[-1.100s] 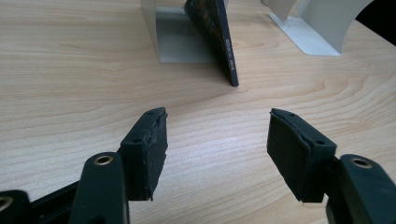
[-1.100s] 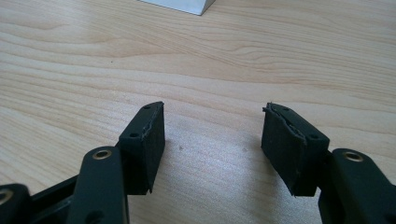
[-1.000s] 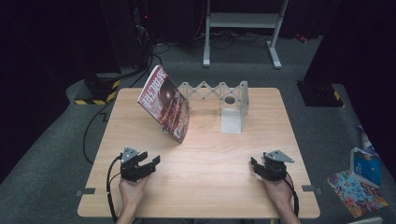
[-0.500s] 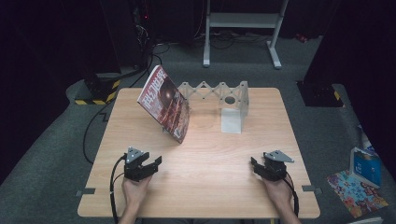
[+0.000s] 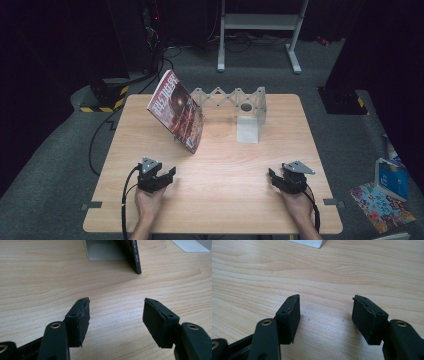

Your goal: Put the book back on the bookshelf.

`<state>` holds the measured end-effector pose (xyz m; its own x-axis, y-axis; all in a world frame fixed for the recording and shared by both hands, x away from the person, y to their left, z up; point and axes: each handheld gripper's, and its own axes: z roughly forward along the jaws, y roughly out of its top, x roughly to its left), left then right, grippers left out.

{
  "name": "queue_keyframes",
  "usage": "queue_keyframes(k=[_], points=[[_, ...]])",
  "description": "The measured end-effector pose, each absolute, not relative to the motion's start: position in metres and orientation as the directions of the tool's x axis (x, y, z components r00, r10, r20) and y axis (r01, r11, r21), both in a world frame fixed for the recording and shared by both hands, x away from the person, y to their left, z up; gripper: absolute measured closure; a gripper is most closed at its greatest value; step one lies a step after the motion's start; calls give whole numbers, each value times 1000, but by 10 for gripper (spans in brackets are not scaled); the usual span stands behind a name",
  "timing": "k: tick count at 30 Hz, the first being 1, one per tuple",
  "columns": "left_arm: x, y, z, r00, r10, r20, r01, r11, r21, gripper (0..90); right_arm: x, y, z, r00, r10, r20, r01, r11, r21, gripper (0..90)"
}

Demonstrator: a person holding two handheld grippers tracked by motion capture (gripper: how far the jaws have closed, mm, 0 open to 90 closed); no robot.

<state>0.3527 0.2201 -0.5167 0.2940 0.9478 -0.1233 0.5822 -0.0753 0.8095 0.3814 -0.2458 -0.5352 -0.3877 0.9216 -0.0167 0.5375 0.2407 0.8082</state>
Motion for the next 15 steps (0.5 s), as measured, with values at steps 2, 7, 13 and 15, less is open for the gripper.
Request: queue_keyframes(k=[2, 7, 13, 15], points=[[353, 220, -518, 291, 949, -123, 584, -75, 808, 386, 381, -246, -535, -388, 922, -17, 537, 241, 808, 396], [353, 220, -524, 279, 955, -105, 592, -84, 802, 386, 381, -246, -535, -388, 921, -17, 537, 241, 808, 396], [353, 220, -529, 271, 957, -108, 604, -81, 793, 386, 381, -246, -535, -388, 922, -17, 537, 241, 808, 396], [353, 219, -530, 270, 958, -98, 607, -90, 790, 385, 381, -246, -535, -388, 922, -17, 537, 241, 808, 396]])
